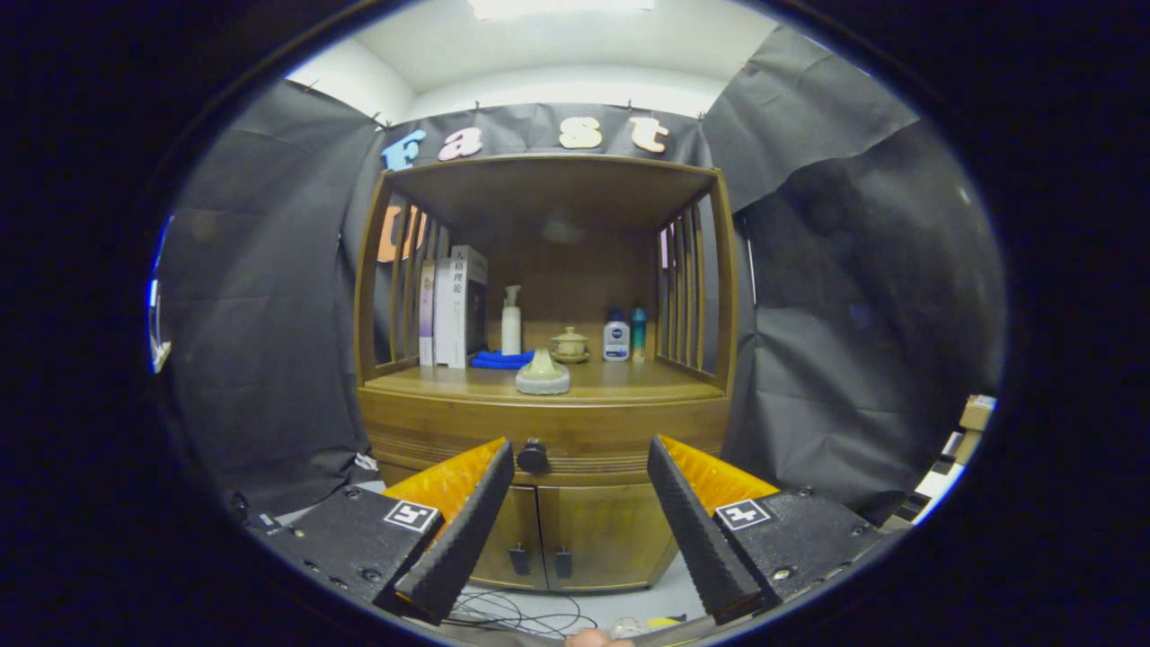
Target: Pull open the drawer, take out the items inside it, and place them on the countertop above the cabinet.
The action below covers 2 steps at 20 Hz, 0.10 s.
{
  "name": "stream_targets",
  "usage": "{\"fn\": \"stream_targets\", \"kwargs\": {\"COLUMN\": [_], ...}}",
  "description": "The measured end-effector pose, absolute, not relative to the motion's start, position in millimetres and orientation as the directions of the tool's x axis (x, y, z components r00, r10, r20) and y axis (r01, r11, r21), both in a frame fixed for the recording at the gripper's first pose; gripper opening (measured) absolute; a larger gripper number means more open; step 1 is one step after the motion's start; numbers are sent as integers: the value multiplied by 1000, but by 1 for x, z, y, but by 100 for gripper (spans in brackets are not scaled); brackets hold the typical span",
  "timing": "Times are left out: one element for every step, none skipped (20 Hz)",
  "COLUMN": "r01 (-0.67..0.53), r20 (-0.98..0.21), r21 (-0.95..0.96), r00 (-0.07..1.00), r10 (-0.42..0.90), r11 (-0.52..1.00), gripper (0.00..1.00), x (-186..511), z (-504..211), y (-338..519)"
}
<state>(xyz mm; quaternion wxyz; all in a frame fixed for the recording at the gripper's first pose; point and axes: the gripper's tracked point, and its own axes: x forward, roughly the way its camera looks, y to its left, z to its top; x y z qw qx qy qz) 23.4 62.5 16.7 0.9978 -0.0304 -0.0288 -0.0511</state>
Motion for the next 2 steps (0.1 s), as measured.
{"fn": "stream_targets", "kwargs": {"r01": [92,90], "r20": [67,60], "r21": [-47,-48], "r00": [994,994], "r10": [-89,-87], "r11": [995,995], "gripper": [97,97], "x": [22,23], "z": [17,15], "y": [66,67]}}
